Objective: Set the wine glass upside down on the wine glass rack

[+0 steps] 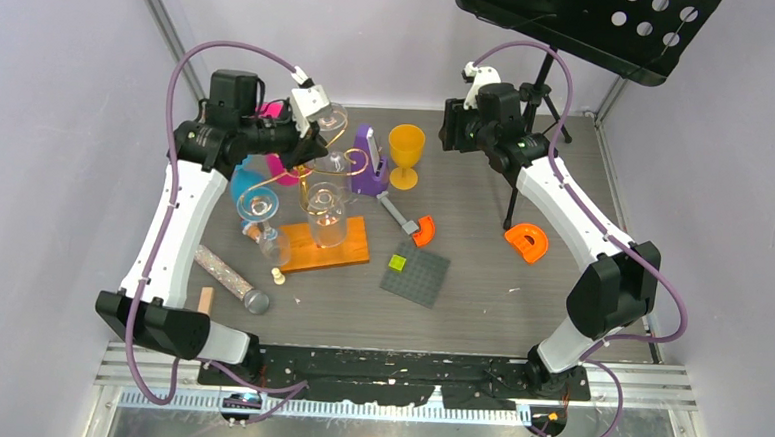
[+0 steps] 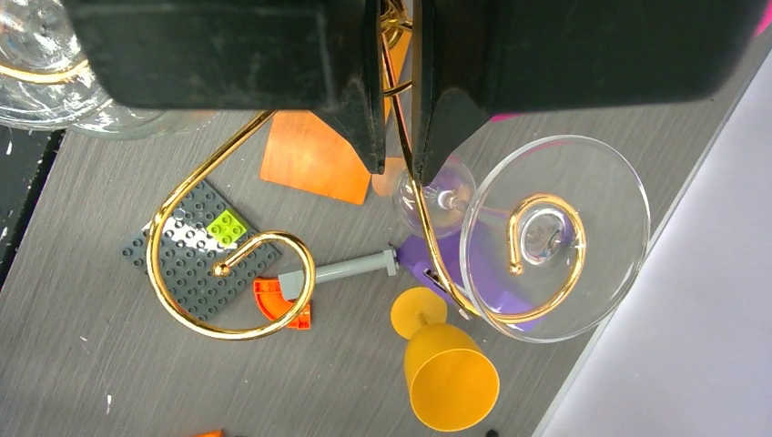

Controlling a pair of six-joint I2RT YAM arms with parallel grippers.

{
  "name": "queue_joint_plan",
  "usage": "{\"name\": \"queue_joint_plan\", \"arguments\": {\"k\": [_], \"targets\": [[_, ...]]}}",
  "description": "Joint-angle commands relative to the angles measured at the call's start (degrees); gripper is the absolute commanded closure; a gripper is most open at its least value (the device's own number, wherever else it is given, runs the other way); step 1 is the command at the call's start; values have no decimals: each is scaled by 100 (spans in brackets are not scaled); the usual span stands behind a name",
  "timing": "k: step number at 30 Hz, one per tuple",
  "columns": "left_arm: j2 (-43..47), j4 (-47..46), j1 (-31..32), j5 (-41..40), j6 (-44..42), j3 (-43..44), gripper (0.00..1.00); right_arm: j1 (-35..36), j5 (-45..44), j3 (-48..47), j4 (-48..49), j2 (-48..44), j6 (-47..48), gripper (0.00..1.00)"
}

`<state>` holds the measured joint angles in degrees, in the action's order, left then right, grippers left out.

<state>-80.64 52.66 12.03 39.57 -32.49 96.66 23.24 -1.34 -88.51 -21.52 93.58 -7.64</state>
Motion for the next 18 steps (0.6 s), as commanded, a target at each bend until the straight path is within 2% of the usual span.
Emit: {"name": "queue_joint_plan", "arguments": {"k": [1,7,18], "targets": [[-76,572,-34,488,-247,79,90,-4,-5,-216,122,-164,46,44],[129,185,-32,-5,-47,-199,85,-4,20,-215,122,-161,4,44],[174,-150,-34,-419,178,-214,77,-4,55,-202,127,-155,-14,44]]}}
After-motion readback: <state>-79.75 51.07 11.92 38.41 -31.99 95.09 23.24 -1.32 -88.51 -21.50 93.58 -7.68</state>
